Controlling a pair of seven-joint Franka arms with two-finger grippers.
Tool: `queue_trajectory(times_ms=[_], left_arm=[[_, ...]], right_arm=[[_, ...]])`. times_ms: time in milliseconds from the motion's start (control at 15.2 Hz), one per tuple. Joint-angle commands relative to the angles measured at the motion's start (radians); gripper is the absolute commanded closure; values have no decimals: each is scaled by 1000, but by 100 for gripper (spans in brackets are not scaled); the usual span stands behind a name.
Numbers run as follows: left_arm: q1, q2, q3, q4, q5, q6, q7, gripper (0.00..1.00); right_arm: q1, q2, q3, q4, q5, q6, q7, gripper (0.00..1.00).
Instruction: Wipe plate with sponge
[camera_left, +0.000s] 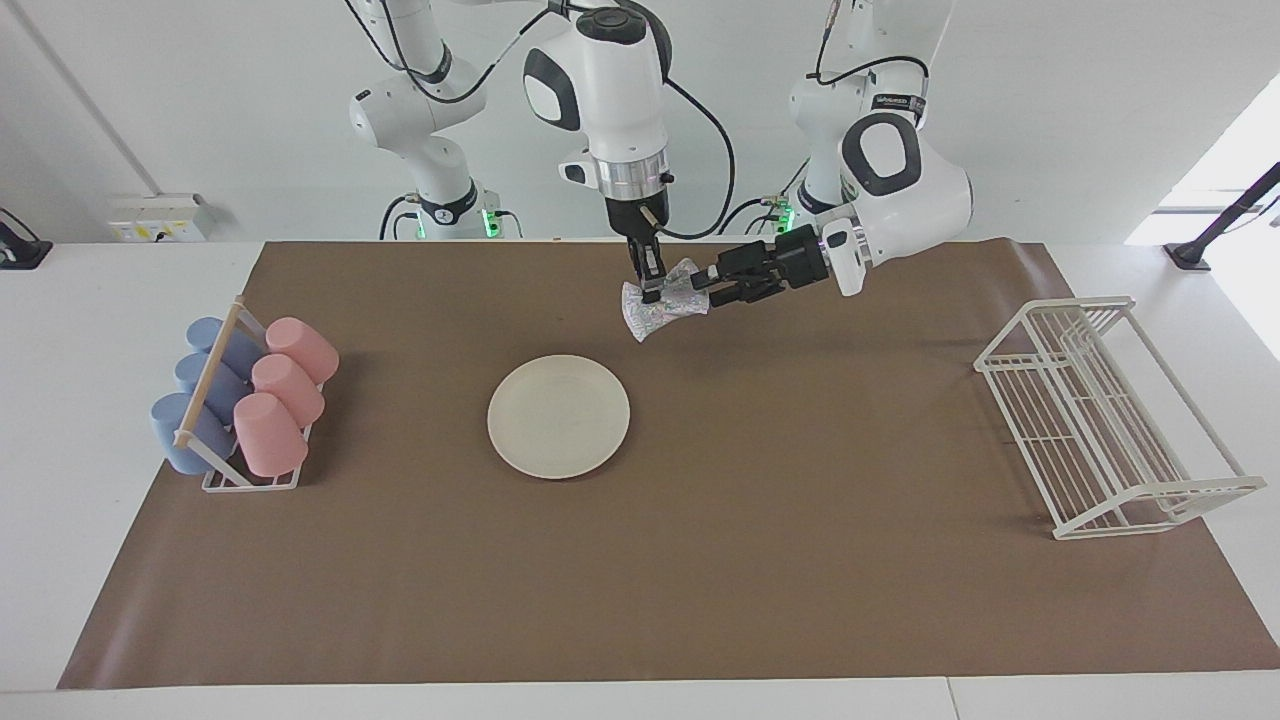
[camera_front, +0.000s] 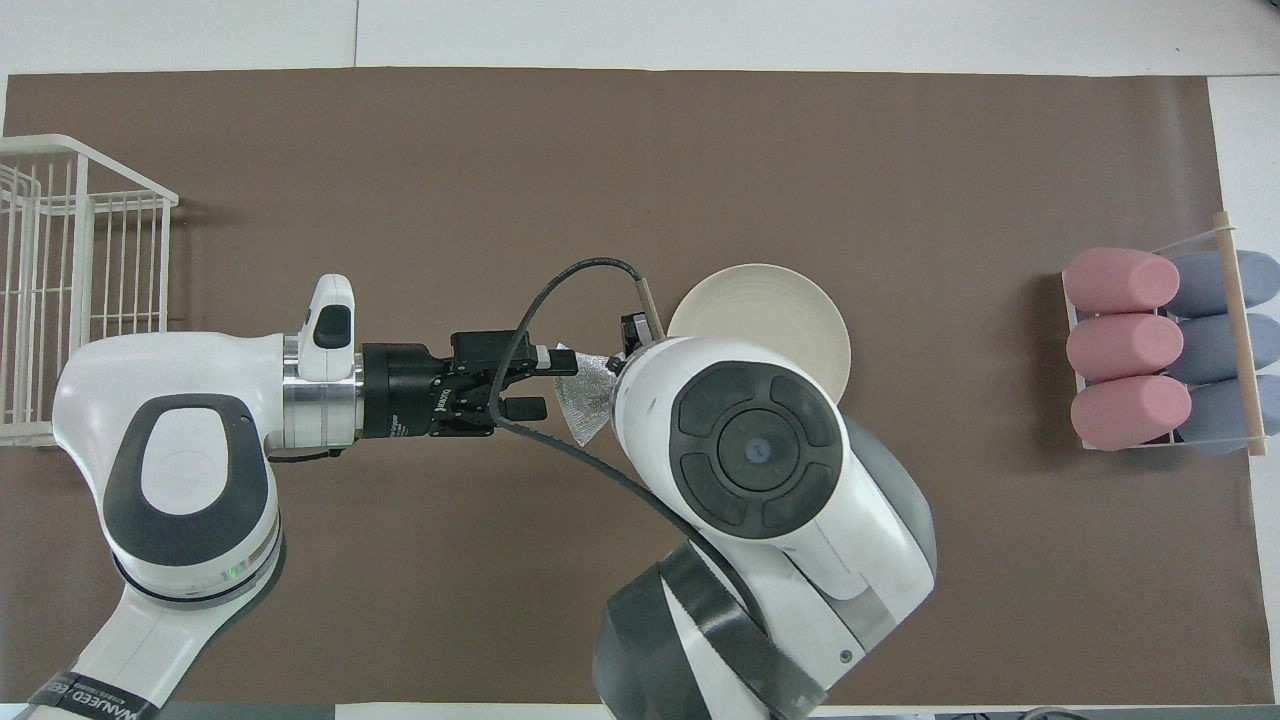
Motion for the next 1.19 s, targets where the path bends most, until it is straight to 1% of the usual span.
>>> queue_trajectory(times_ms=[0, 66, 132, 264, 462, 527, 593, 725, 1121], left_arm=[[-19, 18, 12, 19, -17, 22, 6, 32], [-28, 18, 12, 19, -17, 28, 5, 39], [-37, 18, 12, 19, -23, 33, 2, 41], [-41, 18, 12, 19, -24, 36, -6, 51], [-45, 18, 12, 20, -30, 28, -12, 51], [-48, 18, 12, 20, -30, 28, -15, 58], [-49, 18, 10, 20, -32, 31, -21, 68], [-49, 18, 10, 22, -46, 32, -57, 100], [-49, 17, 12, 31, -52, 21, -75, 100]], right_arm=[[-5, 7, 6, 7, -22, 5, 7, 100], [-5, 7, 6, 7, -22, 5, 7, 100], [-7, 7, 6, 7, -22, 5, 7, 100], [-7, 7, 6, 7, -20, 5, 7, 100], [-10, 7, 6, 7, -17, 5, 7, 100], [-11, 7, 6, 6, -13, 5, 6, 100], [-13, 7, 6, 6, -13, 5, 6, 100], [-13, 7, 6, 7, -13, 5, 7, 100], [-19, 1, 2, 7, -13, 14, 4, 100]])
